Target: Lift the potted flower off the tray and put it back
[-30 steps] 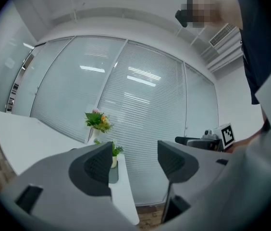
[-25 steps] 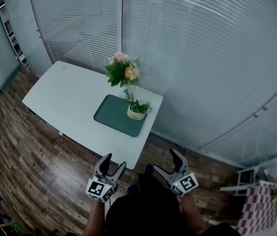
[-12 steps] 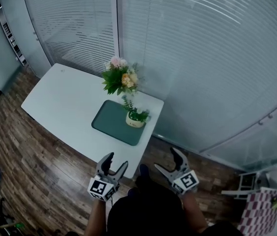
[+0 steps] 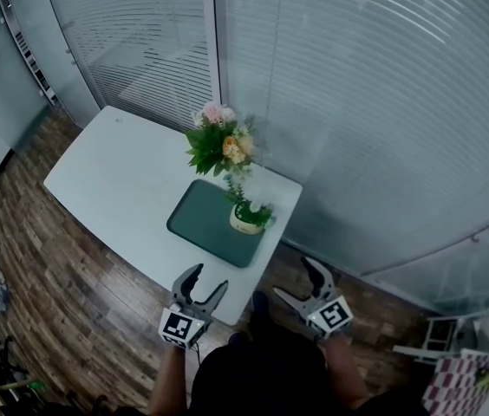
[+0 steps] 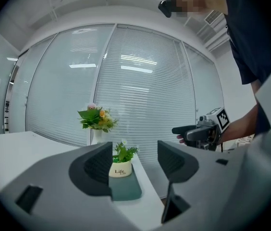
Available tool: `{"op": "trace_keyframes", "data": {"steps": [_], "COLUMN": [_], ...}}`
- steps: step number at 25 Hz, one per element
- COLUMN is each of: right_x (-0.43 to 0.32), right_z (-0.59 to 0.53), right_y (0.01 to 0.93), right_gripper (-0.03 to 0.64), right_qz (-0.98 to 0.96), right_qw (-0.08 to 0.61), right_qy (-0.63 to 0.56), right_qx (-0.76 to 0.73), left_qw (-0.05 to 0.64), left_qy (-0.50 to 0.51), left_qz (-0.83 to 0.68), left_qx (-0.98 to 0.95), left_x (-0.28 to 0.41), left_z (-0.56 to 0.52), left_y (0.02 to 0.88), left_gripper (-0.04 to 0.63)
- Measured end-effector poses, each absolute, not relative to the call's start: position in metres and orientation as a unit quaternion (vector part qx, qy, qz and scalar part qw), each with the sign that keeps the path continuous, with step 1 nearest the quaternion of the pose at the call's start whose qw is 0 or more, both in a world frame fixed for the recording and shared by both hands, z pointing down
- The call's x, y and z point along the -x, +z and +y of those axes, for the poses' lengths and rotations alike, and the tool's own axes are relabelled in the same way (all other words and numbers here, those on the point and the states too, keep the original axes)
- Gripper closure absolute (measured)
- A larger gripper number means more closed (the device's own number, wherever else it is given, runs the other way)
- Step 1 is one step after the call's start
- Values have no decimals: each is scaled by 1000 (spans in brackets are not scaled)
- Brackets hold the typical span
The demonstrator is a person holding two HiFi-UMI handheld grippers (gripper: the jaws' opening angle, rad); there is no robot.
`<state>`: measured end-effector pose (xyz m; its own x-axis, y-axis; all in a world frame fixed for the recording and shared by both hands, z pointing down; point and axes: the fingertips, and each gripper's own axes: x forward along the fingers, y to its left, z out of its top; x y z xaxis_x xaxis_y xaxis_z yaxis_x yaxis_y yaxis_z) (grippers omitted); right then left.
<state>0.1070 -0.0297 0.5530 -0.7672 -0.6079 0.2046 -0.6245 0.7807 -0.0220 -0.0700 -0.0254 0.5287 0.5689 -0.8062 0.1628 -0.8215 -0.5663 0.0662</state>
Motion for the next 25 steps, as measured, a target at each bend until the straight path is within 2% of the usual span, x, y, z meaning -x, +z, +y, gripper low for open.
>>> {"op": "trace_keyframes", "data": {"steps": [4,16,21,25], "right_x": [-108,-97,-99,-93], "right_z": [-44,-90,-108,-123], "right_y": [578,596,620,633], "right_gripper": [237,235,233,233], "right_qz": [-935,-947,-944,-946], "right_qw": [148,133,171,175], "right_qy": [54,59,65,58], "right_qx": [-319,-288,-276,-265], "left_qw": [72,46,55,57], "left_qy": [67,108,118,140], "left_qz": [-454,-441,-444,-431], "left_qx": [-886,-890,-886,-890], "left_x": [68,59,62,63], "left_z": [-39,-86,-108,-122], "left_y": [536,565,580,603], "left_gripper": [322,322,322,322]}}
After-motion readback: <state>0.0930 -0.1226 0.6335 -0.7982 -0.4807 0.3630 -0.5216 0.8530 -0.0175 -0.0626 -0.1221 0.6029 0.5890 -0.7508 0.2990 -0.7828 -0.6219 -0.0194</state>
